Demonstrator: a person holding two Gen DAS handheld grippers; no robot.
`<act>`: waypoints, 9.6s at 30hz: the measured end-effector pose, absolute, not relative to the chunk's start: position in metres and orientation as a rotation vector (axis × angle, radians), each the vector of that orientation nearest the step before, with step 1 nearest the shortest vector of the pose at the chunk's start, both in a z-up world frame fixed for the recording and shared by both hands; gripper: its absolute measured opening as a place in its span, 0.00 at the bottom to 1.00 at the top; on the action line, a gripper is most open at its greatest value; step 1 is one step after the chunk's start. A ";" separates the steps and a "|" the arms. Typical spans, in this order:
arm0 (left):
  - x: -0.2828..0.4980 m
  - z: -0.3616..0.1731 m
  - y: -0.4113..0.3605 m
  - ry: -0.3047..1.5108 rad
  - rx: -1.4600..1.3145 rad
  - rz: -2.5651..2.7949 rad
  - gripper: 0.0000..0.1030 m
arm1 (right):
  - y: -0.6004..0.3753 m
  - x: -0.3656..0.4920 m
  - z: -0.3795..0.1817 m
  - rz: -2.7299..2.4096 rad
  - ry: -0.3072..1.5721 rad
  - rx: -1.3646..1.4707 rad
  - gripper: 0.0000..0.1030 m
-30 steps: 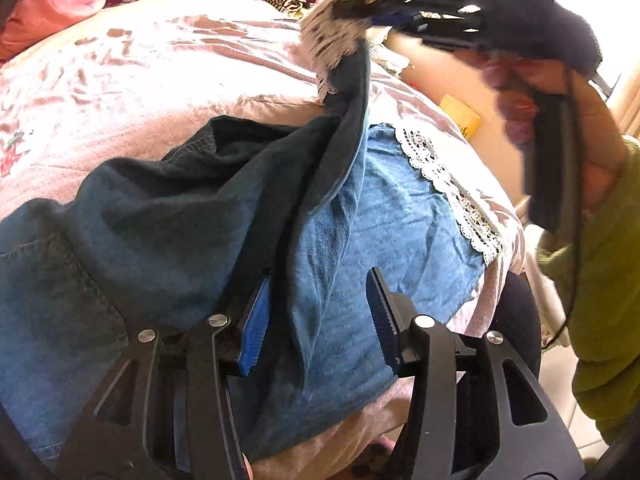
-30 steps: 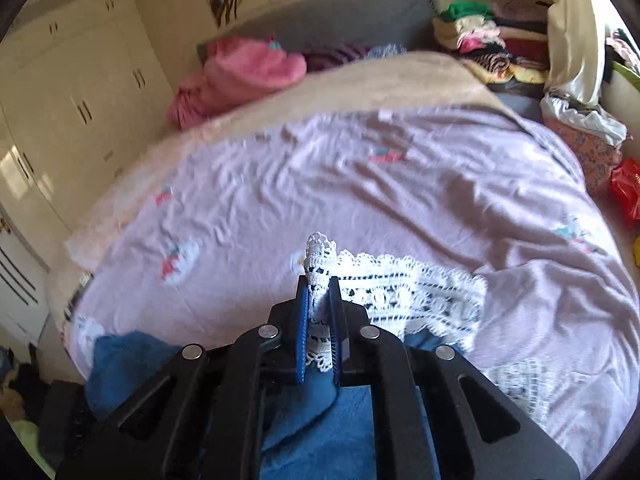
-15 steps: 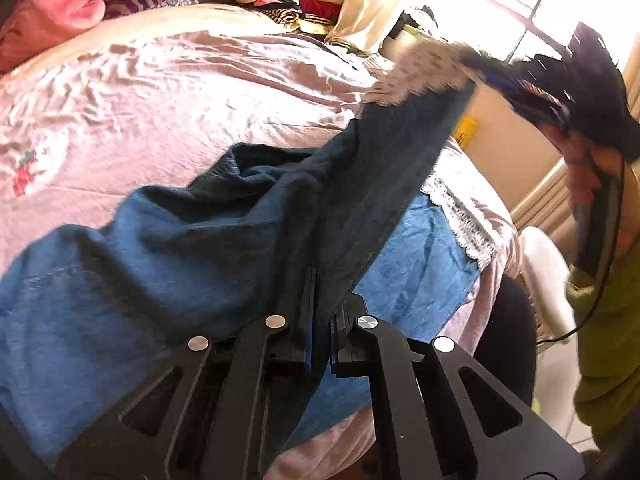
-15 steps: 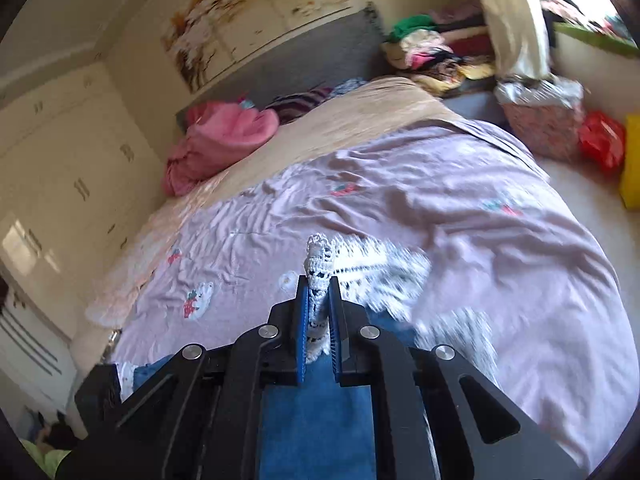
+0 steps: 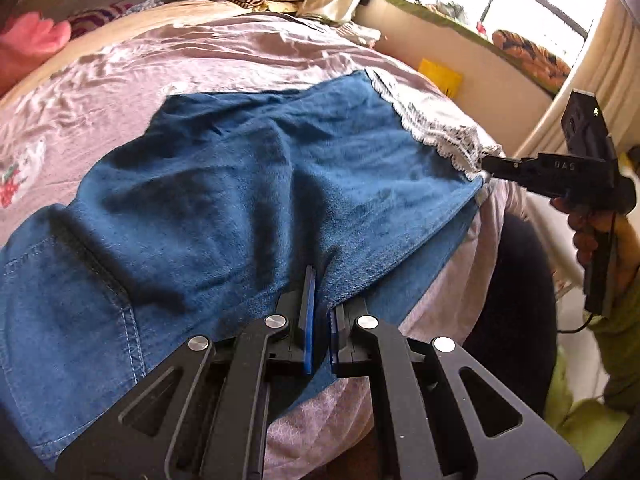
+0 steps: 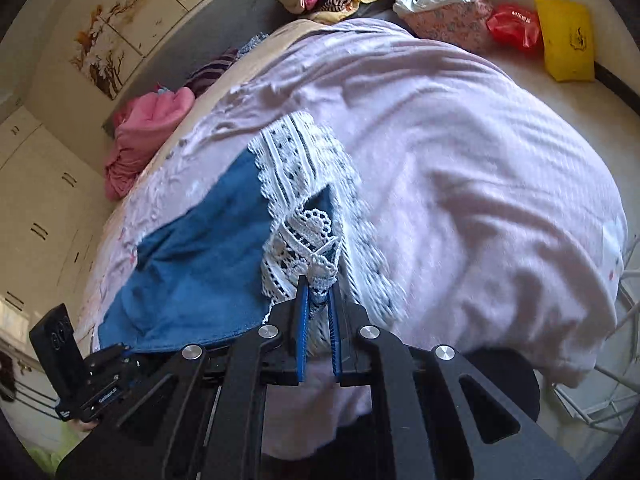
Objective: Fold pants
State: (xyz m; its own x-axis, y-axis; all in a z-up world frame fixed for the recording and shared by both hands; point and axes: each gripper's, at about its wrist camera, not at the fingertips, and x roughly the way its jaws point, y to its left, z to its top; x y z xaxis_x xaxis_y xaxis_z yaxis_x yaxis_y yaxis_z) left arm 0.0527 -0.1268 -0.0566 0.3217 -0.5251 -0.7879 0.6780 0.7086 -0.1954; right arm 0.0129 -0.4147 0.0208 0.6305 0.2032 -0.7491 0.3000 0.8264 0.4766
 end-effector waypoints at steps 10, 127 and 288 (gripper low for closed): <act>0.044 -0.063 -0.134 0.954 0.245 -0.786 0.03 | -0.414 -0.008 0.052 -0.190 0.857 0.430 0.32; 0.076 -0.054 0.081 0.984 -0.307 -0.087 0.37 | -0.448 0.102 0.007 0.214 1.048 0.388 0.41; 0.230 -0.035 -0.087 1.043 -0.447 -0.700 0.42 | -0.175 0.092 0.019 0.536 0.808 -0.149 0.38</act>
State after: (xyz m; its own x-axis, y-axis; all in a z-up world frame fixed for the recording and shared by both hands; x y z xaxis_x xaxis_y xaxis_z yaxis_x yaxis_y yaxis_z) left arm 0.2299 -0.0868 -0.0354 0.3211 -0.7105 -0.6261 0.3097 0.7036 -0.6396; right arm 0.0922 -0.1748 0.0187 0.5665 0.3983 -0.7214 -0.5097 0.8573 0.0731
